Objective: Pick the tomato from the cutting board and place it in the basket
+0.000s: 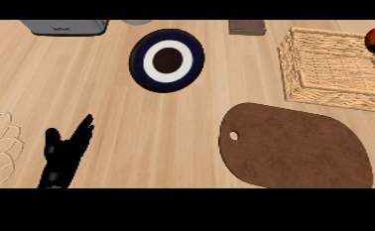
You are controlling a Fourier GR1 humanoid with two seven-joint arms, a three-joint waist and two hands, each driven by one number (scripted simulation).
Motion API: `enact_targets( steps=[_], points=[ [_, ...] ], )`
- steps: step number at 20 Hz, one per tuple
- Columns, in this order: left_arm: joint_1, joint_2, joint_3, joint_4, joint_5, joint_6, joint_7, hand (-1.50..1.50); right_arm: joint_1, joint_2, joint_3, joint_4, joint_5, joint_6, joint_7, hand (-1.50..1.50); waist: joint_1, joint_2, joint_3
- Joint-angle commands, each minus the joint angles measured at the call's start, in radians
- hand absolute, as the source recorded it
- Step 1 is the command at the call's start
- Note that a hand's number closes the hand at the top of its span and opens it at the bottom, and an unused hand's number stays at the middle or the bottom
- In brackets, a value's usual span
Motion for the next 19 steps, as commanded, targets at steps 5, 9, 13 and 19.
enact_targets(
  steps=[5,9,13,19],
  points=[
    [0.068,-0.016,-0.004,0.034,-0.018,-0.022,-0.043,0.0,-0.035,-0.105,-0.038,0.085,-0.052,-0.002,-0.101,-1.5,-0.002,0.005,-0.009],
    [0.028,-0.02,0.006,0.007,-0.012,-0.011,0.032,0.0,-0.013,-0.1,-0.077,0.057,-0.119,-0.008,-0.08,-1.5,-0.01,0.002,-0.009],
    [0.023,-0.004,0.024,0.026,-0.022,-0.008,0.025,0.0,0.041,-0.147,-0.174,0.079,-0.204,-0.001,-0.106,-1.5,-0.02,0.001,-0.009],
    [0.034,-0.019,0.022,-0.023,-0.008,-0.013,0.055,0.0,0.158,-0.3,-0.271,0.125,-0.279,0.095,-0.151,-1.5,-0.027,0.001,-0.008]
  ],
)
